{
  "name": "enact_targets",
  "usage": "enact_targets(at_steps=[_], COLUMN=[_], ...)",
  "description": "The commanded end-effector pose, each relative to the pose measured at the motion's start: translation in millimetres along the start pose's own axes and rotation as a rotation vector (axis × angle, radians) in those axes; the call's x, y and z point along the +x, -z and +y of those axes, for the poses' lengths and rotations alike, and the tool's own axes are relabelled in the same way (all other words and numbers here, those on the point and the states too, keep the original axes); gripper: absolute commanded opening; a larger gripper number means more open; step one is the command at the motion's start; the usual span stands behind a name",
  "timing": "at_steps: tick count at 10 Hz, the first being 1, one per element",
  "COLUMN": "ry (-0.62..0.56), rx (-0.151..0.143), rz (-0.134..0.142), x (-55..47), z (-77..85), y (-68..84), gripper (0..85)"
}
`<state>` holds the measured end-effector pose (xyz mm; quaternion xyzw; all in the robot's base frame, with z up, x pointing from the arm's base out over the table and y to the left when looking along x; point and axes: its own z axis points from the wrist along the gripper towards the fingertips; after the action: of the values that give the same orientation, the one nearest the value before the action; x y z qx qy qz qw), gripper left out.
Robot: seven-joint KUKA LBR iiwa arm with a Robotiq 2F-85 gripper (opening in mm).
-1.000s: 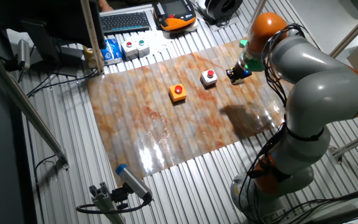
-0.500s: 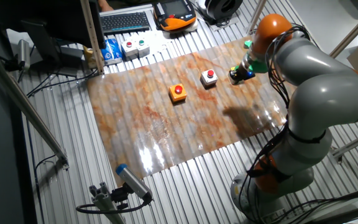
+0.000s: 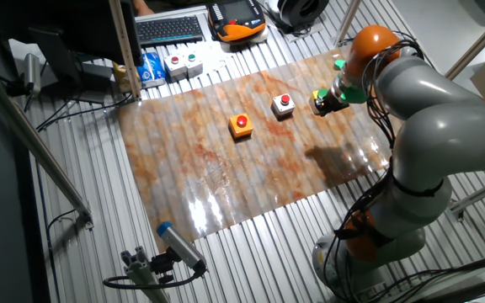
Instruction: Press three buttons from left to right in sequence
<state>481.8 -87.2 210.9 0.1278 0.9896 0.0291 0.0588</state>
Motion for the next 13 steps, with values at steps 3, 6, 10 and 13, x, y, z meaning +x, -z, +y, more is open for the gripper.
enact_targets(at_steps=[3, 6, 10, 13], ry=[-0.014, -0.034, -0.048, -0.051], rx=[0.019, 0.063, 0.044, 0.031], rz=[-0.005, -0.018, -0.012, -0.004], x=[1.6, 1.9, 4.3, 5.0], z=[-2.0, -2.8, -6.7, -7.0], y=[-1.1, -2.4, -6.4, -6.6], gripper=[0.0, 0.0, 0.0, 0.0])
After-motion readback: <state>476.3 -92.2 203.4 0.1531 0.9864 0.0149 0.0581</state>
